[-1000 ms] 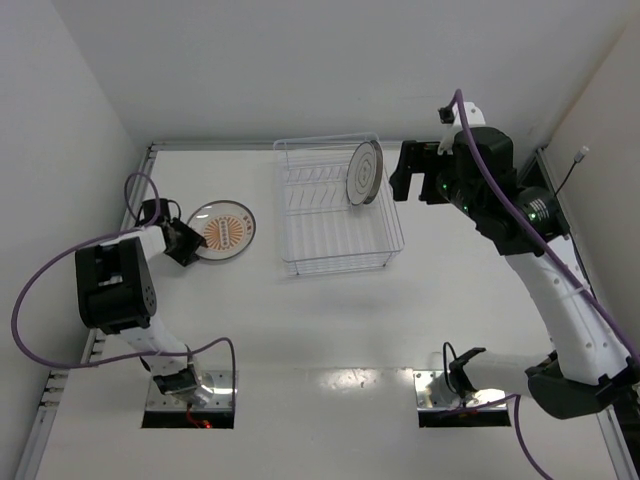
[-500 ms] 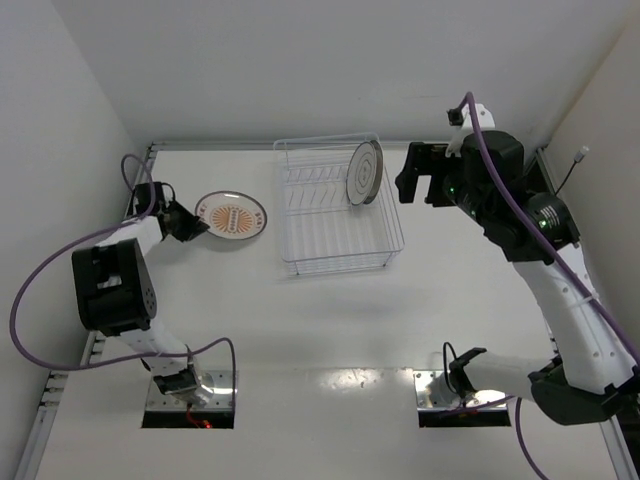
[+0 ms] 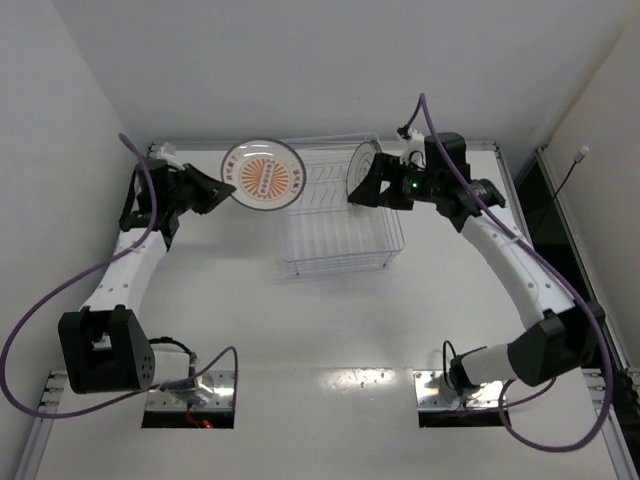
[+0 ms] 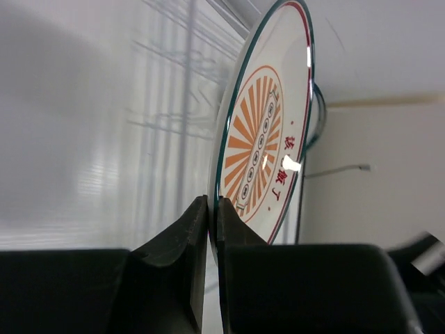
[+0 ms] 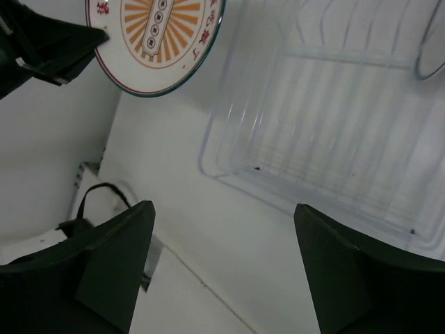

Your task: Load the plates into the dish rack

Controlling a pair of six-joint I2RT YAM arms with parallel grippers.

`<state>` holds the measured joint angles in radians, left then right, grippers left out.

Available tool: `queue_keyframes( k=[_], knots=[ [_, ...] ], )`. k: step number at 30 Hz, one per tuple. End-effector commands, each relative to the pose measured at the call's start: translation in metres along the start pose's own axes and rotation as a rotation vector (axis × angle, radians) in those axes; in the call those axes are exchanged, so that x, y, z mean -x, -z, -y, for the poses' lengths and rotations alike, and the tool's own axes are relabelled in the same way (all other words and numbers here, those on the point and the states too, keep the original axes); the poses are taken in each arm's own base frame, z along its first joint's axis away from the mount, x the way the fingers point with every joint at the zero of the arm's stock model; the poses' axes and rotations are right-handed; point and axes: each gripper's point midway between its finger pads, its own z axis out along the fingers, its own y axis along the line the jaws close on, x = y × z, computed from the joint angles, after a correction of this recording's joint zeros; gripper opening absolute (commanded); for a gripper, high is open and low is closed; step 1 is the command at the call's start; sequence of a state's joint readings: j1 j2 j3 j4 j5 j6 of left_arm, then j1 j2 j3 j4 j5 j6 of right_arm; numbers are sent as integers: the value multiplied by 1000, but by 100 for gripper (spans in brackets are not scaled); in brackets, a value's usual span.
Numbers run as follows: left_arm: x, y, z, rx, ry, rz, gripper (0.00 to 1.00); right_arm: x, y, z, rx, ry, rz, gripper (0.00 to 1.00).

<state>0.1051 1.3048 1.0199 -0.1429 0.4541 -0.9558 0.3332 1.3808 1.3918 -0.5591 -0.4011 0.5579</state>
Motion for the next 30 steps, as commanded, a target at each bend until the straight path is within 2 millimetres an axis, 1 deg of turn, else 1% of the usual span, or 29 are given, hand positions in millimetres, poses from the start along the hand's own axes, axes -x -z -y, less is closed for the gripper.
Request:
queue_keyframes(
  k=[1, 2, 3, 4, 5, 6, 7, 8, 9, 10, 11, 12, 13, 14, 16, 17, 18, 19, 20, 21, 22, 23, 24, 25, 26, 27, 28, 29, 30],
  knots=[
    [-31, 0, 69, -236, -5, -80, 0, -1, -25, -24, 333, -113, -7, 78],
    [-54, -2, 77, -262, 8, -130, 0, -4, -25, -24, 400, -142, -21, 78],
    [-61, -3, 85, -294, 1, -139, 0, -17, -32, -16, 420, -189, -41, 78],
    [-66, -3, 91, -307, 0, -145, 0, -15, -32, -18, 443, -199, -29, 78],
    [-71, -3, 97, -319, 0, -150, 0, -10, -32, -14, 437, -208, -4, 78],
    [-80, -4, 99, -328, -5, -166, 0, -12, -36, -10, 421, -210, -7, 77],
    [-91, -1, 113, -368, -12, -190, 0, -12, -37, -8, 409, -206, -7, 77],
    [-98, -3, 116, -376, -4, -208, 0, -18, -44, -1, 395, -220, -29, 77],
    [-106, -6, 118, -381, -8, -226, 0, -17, -46, 4, 386, -229, -29, 75],
    [-116, -2, 131, -413, -13, -249, 0, -23, -50, 8, 378, -242, -43, 75],
    [-124, -6, 130, -406, -11, -271, 0, -24, -52, 15, 369, -252, -42, 67],
    [-132, -7, 136, -415, -18, -286, 0, -22, -51, 18, 363, -255, -36, 58],
    [-138, -11, 134, -406, -17, -301, 0, -21, -52, 20, 352, -257, -28, 48],
    [-139, -9, 140, -419, -22, -304, 0, -22, -52, 25, 343, -266, -28, 22],
    [-146, -14, 135, -392, -23, -328, 0, -19, -52, 36, 289, -278, -4, 5],
    [-146, -14, 133, -377, -31, -336, 1, -15, -51, 42, 263, -289, 10, 0],
    [-147, -20, 127, -342, -39, -339, 21, -11, -50, 48, 211, -282, 23, 0],
    [-140, -21, 135, -335, -65, -323, 31, -6, -48, 57, 170, -282, 38, 0],
    [-142, -27, 115, -249, -106, -345, 43, 8, -44, 62, 133, -267, 68, 0],
    [-134, -29, 110, -196, -137, -313, 70, 7, -43, 78, 28, -258, 69, 0],
    [-131, -33, 102, -143, -165, -307, 78, 14, -40, 84, -24, -234, 86, 0],
    [-120, -28, 98, -88, -218, -296, 83, 37, -32, 82, -59, -191, 131, 0],
    [-105, -29, 89, -32, -239, -251, 93, 39, -35, 98, -153, -150, 133, 0],
    [-98, -27, 82, 8, -258, -235, 95, 43, -38, 96, -181, -115, 134, 0],
    [-87, -23, 71, 64, -282, -223, 97, 65, -35, 90, -198, -68, 174, 0],
    [-81, -22, 61, 100, -291, -209, 99, 77, -43, 92, -258, -4, 186, 0],
    [-77, -21, 55, 118, -295, -209, 99, 81, -47, 97, -298, 21, 183, 0],
    [-69, -19, 44, 147, -297, -206, 99, 87, -50, 107, -369, 46, 192, 0],
    [-67, -19, 43, 146, -290, -205, 99, 90, -55, 110, -402, 76, 190, 0]
  ],
)
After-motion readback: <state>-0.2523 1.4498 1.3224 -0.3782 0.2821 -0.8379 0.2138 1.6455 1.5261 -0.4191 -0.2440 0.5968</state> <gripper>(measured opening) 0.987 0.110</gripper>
